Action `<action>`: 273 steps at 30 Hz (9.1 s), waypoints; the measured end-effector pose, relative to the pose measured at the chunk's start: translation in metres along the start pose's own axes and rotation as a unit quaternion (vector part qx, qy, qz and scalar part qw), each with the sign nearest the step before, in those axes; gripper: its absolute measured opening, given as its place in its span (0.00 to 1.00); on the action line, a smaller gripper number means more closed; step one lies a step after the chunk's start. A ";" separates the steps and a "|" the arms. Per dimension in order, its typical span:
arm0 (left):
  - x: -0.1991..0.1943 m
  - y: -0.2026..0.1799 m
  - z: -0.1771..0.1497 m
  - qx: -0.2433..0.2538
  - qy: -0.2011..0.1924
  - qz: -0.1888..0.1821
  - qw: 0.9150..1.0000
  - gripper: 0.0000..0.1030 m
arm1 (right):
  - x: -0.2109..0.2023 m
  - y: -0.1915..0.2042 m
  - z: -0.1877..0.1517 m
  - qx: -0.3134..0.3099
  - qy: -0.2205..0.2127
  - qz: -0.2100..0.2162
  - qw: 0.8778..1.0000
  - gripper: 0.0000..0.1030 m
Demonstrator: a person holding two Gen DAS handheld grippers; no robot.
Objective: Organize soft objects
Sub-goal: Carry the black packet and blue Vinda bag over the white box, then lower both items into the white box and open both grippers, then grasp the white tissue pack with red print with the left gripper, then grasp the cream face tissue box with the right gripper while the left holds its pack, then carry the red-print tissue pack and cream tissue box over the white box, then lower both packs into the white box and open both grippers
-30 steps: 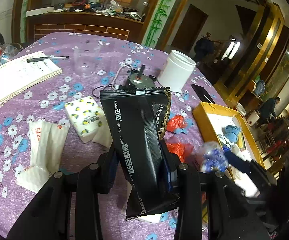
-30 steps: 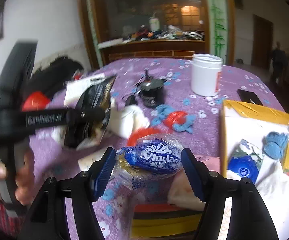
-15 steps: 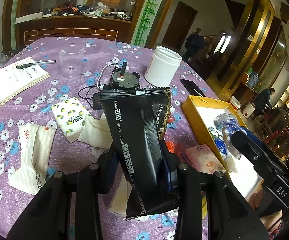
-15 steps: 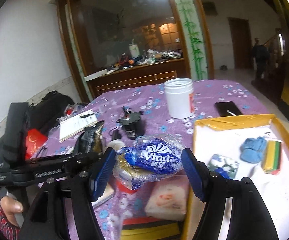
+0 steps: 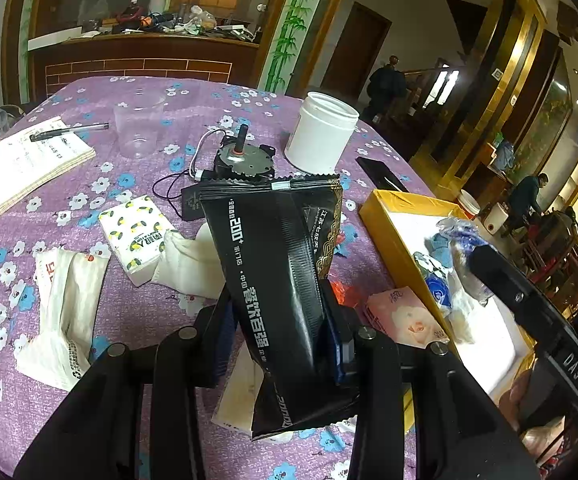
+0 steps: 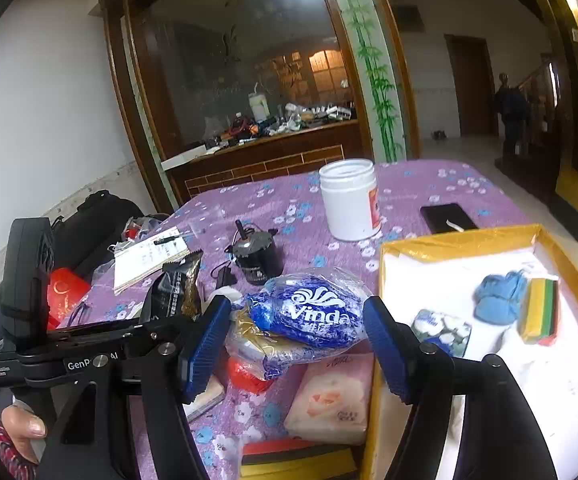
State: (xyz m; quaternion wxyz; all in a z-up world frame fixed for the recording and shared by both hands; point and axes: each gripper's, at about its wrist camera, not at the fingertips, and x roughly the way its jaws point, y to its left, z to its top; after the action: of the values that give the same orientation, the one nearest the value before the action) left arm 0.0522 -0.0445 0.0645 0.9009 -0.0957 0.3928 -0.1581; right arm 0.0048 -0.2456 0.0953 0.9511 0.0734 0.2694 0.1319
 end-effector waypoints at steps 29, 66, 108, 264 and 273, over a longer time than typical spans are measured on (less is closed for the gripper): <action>0.008 -0.097 0.002 0.050 0.051 -0.110 0.991 0.34 | -0.033 -0.087 0.015 0.117 -0.012 -0.069 0.991 0.68; 0.053 -0.193 -0.045 0.141 0.093 -0.157 0.973 0.63 | -0.078 -0.135 0.012 0.162 -0.084 -0.259 0.948 1.00; -0.058 0.073 -0.036 -0.044 0.047 -0.078 0.995 0.62 | -0.060 -0.056 0.000 0.013 -0.121 -0.132 0.984 0.96; 0.079 -0.176 -0.028 0.138 0.052 -0.161 0.976 0.40 | 0.021 -0.201 0.017 0.281 0.100 -0.136 0.945 0.24; 0.079 -0.176 -0.026 0.142 0.044 -0.154 0.977 0.47 | 0.024 -0.199 0.015 0.273 0.112 -0.148 0.944 0.31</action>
State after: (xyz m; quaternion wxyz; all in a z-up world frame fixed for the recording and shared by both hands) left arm 0.0472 -0.2379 0.0455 0.8519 -0.0190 0.3864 -0.3529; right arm 0.0747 -0.4292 0.0547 0.8672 0.2739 0.4077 -0.0815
